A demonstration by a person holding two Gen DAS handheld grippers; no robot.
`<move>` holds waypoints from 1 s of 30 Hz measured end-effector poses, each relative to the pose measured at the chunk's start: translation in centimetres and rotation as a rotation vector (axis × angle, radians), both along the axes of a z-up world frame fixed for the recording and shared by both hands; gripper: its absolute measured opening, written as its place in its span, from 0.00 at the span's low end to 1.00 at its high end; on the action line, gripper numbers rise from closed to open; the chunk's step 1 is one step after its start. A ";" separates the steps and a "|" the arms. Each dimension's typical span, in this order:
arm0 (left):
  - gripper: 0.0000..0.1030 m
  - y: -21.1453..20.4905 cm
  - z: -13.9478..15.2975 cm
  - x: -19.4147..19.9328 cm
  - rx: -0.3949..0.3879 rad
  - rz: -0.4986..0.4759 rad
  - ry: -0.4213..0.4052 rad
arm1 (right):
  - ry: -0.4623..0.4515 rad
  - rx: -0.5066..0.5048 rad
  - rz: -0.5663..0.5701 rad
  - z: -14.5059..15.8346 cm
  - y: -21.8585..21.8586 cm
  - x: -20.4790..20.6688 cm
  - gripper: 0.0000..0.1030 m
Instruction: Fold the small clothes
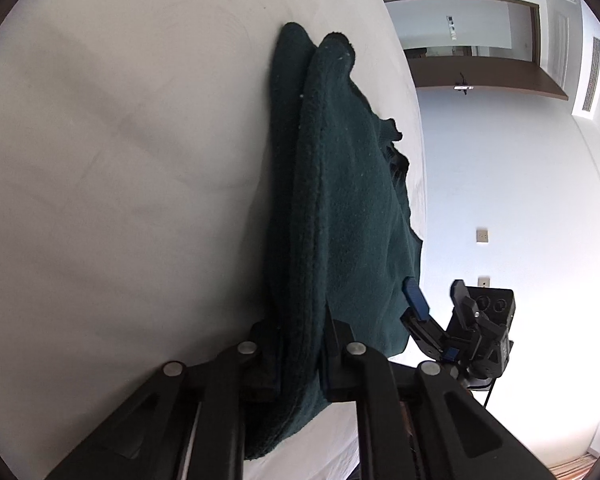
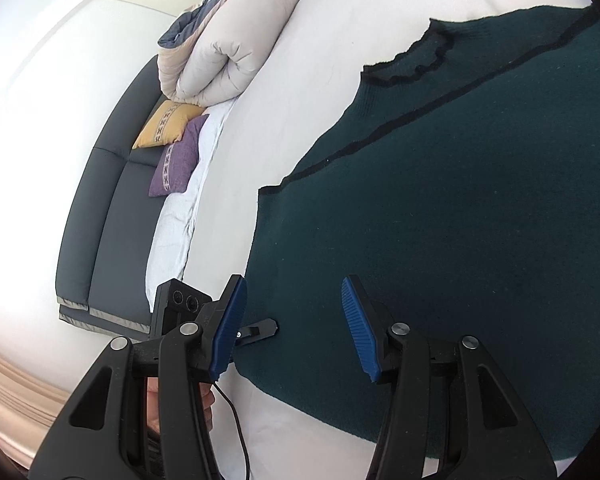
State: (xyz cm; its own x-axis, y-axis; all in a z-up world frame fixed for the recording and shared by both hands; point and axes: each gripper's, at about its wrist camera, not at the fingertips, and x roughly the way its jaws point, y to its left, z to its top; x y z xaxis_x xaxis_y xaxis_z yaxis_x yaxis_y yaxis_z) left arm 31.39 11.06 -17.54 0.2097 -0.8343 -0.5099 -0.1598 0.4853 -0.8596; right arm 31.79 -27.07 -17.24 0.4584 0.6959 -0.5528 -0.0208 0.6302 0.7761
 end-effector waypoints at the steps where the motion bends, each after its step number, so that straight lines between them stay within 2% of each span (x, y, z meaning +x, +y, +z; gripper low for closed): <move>1: 0.11 0.1 0.2 -0.2 0.002 0.010 -0.008 | 0.014 0.000 0.005 -0.4 0.2 0.5 0.48; 5: 0.11 -0.1 2.1 -0.2 0.017 0.016 -0.048 | 0.083 -0.027 -0.008 -2.4 0.3 2.2 0.47; 11: 0.10 -3.6 7.5 0.8 0.093 -0.032 -0.144 | 0.080 0.097 -0.030 -3.4 -2.4 2.1 0.47; 17: 0.10 -13.4 12.5 1.9 0.177 -0.162 -0.247 | 0.027 0.309 -0.089 -2.2 -9.0 0.8 0.60; 18: 0.10 -15.5 12.8 2.0 0.200 -0.187 -0.262 | 0.010 0.348 -0.108 -1.8 -10.5 0.5 0.67; 21: 0.10 -21.9 13.0 2.2 0.237 -0.256 -0.302 | -0.019 0.383 -0.185 -1.2 -15.0 -0.3 0.77; 24: 0.11 -27.4 12.0 1.7 0.242 -0.329 -0.326 | 0.003 0.419 -0.213 -2.0 -18.6 -0.5 0.78; 25: 0.14 -28.9 11.4 1.5 0.248 -0.348 -0.328 | 0.018 0.432 -0.217 -2.5 -19.4 -0.5 0.78; 27: 0.30 -30.9 10.1 1.0 0.252 -0.379 -0.317 | 0.045 0.446 -0.238 -3.5 -20.8 -0.8 0.77; 29: 0.50 -30.7 9.8 0.2 0.202 -0.370 -0.320 | 0.046 0.476 -0.242 -4.2 -21.7 -1.2 0.77; 30: 0.54 -30.2 10.1 -0.2 0.198 -0.365 -0.342 | 0.040 0.484 -0.237 -4.2 -21.9 -1.3 0.77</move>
State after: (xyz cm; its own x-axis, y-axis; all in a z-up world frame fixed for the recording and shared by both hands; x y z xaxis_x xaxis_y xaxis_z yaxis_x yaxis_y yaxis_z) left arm 31.22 -19.15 -7.43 0.1060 -0.7790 -0.6180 0.3230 0.6148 -0.7196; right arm 30.44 -48.96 -21.47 0.6190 0.7555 -0.2147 0.1143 0.1838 0.9763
